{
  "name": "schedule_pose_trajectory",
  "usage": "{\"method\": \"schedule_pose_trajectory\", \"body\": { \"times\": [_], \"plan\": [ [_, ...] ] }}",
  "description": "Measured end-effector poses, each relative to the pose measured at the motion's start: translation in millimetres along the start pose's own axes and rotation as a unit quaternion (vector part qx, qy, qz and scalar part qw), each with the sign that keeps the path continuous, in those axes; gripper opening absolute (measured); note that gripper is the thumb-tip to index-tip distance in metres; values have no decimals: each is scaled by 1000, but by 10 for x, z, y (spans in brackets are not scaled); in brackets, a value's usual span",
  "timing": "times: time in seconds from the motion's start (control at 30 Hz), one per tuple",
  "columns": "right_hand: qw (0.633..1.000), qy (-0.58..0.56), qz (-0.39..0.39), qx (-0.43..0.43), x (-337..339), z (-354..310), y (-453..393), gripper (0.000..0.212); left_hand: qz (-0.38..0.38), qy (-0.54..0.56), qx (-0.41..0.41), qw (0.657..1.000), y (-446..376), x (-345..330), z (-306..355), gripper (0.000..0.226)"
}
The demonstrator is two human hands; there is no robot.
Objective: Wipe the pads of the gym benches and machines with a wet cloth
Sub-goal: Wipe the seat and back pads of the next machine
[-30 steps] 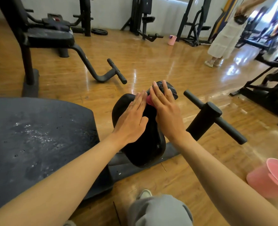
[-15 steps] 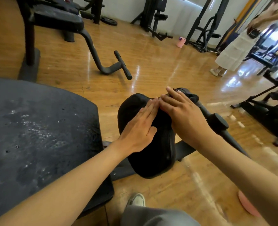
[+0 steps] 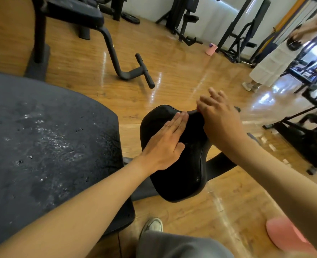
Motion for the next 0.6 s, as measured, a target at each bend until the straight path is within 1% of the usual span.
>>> {"method": "schedule_pose_trajectory", "body": {
  "times": [0.07, 0.1, 0.13, 0.2, 0.23, 0.27, 0.3, 0.33, 0.37, 0.4, 0.43, 0.53, 0.57, 0.6],
  "plan": [
    [998, 8, -25, 62, -103, -176, 107, 57, 1, 1, 2, 1000, -5, 3, 0, 79],
    [997, 7, -22, 80, -120, -213, 153, 56, 1, 3, 4, 1000, -13, 0, -3, 79],
    [997, 3, -7, 79, -98, -192, 161, 53, 0, 5, 6, 1000, -17, -2, -5, 80],
    [999, -19, 20, 20, -19, -37, 71, 47, 3, 2, 8, 1000, -15, -7, -8, 79],
    [999, -22, 22, -9, 18, 19, 17, 42, 3, 1, 8, 1000, -8, -7, -9, 79],
    [1000, -12, 12, -20, 21, 21, -16, 39, 3, 3, 8, 1000, -1, -9, -11, 79],
    [1000, 0, -4, -8, -14, -29, -21, 37, 4, 6, 8, 1000, 5, -9, -13, 79],
    [999, 10, -21, 23, -78, -109, 0, 38, 5, 10, 8, 1000, 6, -7, -18, 79],
    [998, 17, -26, 59, -136, -186, 49, 39, 4, 13, 10, 1000, 6, -8, -23, 79],
    [996, 21, -14, 83, -148, -228, 95, 41, 3, 15, 13, 1000, 6, -7, -37, 79],
    [996, 25, 0, 81, -119, -219, 107, 41, 3, 15, 16, 1000, 6, -6, -61, 79],
    [1000, 21, 7, -22, -15, -60, 19, 34, -2, 4, 20, 1000, 20, -14, -127, 79],
    [999, 26, 9, -39, -18, -68, 8, 34, -3, 3, 22, 1000, 23, -20, -139, 78],
    [999, 38, 9, -31, -59, -121, 24, 37, -4, 6, 22, 1000, 23, -25, -145, 78]
  ]
}}
Point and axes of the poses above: each hand's wrist, its own y-axis away from the middle knuckle, its own x-axis out of the back of the hand, z = x × y, the point moved 5 cm from there along -y, towards the middle knuckle
